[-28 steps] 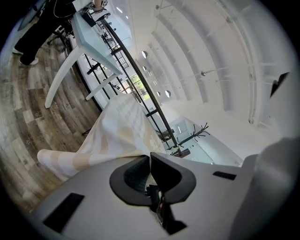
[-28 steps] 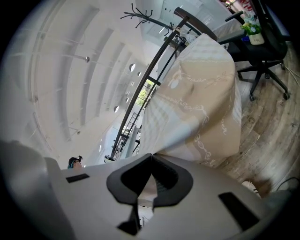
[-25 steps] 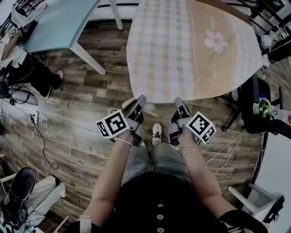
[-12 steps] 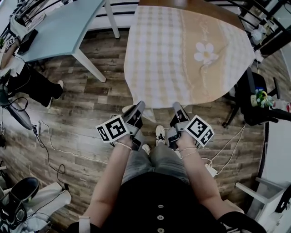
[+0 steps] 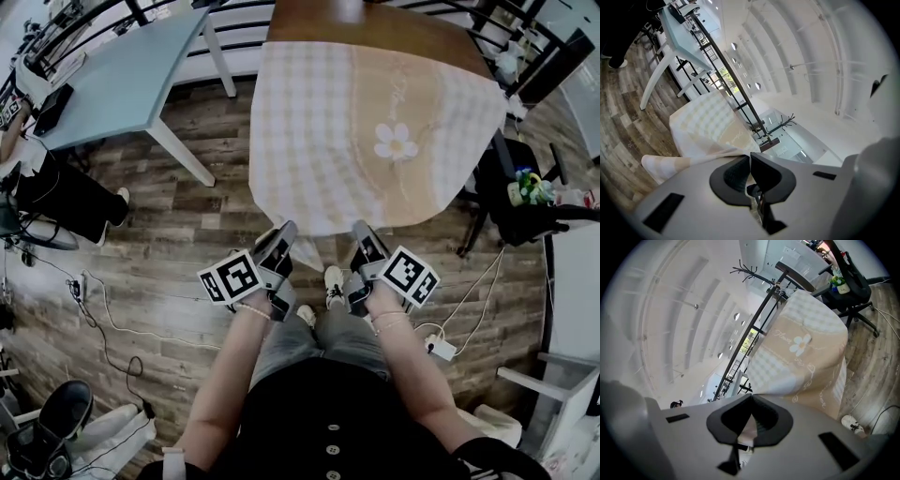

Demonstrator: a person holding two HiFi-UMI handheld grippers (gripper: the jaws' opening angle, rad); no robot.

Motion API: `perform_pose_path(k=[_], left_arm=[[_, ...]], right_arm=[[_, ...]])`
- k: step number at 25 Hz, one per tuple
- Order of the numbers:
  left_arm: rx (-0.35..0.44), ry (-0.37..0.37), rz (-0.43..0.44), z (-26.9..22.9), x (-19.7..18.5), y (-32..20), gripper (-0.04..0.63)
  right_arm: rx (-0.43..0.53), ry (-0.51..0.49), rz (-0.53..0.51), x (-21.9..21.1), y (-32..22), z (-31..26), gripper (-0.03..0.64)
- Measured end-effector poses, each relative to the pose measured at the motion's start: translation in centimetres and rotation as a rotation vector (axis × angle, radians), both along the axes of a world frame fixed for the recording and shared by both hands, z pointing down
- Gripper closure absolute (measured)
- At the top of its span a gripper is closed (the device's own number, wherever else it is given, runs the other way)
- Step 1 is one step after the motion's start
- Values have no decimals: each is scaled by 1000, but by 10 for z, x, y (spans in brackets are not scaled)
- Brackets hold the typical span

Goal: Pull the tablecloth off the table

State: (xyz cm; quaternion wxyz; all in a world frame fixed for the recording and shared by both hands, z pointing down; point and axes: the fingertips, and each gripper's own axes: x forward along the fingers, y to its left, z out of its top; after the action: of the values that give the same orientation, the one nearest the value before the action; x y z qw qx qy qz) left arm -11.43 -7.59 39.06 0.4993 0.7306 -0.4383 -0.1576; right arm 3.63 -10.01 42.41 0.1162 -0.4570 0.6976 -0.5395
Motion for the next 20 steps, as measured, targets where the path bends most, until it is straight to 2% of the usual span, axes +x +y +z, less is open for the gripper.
perform_pose_path(k=[7,20], left_arm=[[11,-1,28,-5,8,19,578],[-6,-4,36,2,9,29,578]], right_arm=[[13,-1,-6,6,21,-3,589],[-67,15,-29,4,34,19,589]])
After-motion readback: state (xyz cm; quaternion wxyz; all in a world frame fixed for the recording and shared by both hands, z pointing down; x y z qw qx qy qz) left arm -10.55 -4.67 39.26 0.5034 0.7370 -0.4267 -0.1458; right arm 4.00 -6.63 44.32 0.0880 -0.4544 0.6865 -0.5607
